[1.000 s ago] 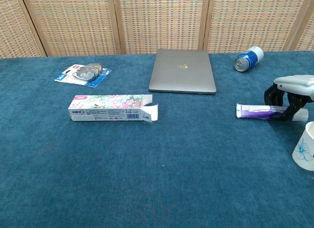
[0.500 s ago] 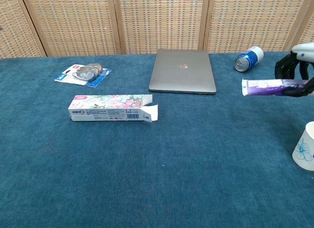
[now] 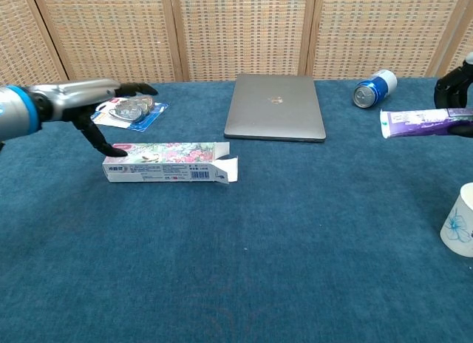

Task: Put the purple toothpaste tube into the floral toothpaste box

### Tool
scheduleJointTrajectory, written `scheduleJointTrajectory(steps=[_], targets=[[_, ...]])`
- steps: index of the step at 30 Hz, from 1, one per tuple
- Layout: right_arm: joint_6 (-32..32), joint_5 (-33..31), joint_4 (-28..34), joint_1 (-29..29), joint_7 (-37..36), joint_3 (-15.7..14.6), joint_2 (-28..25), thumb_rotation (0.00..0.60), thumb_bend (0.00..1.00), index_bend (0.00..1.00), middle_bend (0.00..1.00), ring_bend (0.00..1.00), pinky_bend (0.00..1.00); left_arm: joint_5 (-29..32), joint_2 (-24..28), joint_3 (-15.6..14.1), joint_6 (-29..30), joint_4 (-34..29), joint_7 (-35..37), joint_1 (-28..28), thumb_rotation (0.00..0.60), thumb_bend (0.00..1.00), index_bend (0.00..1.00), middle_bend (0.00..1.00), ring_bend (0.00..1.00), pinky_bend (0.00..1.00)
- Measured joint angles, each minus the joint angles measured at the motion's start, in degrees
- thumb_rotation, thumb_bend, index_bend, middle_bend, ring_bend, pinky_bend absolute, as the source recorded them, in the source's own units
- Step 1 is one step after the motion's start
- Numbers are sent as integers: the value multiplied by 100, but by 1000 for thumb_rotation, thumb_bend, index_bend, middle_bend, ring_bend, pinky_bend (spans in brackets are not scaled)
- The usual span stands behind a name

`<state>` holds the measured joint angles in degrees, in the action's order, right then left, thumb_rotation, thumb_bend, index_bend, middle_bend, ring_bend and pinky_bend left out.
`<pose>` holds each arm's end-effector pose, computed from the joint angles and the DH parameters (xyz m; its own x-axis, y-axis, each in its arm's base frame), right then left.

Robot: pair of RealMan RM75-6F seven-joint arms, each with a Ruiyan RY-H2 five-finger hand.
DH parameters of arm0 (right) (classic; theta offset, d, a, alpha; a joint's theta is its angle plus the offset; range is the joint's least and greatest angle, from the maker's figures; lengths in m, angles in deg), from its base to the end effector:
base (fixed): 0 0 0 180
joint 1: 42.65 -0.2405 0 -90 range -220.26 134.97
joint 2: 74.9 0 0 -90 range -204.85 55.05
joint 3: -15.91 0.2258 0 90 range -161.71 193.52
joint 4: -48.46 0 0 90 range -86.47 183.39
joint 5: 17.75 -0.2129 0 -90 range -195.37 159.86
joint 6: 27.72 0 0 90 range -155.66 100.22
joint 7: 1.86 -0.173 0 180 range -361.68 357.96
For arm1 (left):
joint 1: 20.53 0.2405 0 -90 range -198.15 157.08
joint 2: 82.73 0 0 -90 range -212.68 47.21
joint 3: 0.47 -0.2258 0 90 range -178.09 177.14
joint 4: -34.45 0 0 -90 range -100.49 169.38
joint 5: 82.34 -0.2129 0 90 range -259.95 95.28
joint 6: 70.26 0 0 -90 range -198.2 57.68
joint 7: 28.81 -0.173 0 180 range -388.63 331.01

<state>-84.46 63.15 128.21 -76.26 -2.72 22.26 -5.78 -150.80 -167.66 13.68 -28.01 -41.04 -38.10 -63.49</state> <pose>-0.2224 -0.3580 0.0858 0.5489 -0.1669 0.8191 -0.8155 -0.3220 0.4809 -0.1506 0.3903 -0.0105 0.4679 0.3186 0.8243 0.8649 -0.3570 -0.3530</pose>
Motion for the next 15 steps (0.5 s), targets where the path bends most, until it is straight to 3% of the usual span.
scheduleJointTrajectory(steps=[5, 11, 15], targets=[[12, -47, -29, -7, -2, 19, -3, 600, 570, 582, 576, 445, 503, 356, -360, -39, -348, 430, -170, -350, 600, 239, 0, 0, 0, 12], [26, -73, -35, -10, 23, 26, -46, 600, 579, 582, 577, 447, 503, 543, -691, -85, -504, 861, -162, -564, 600, 244, 0, 68, 80, 188], [-6, -75, 20, -1, 55, 34, -102, 600, 578, 582, 577, 447, 503, 533, -850, -136, -581, 1081, -93, -650, 600, 245, 39, 118, 126, 241]])
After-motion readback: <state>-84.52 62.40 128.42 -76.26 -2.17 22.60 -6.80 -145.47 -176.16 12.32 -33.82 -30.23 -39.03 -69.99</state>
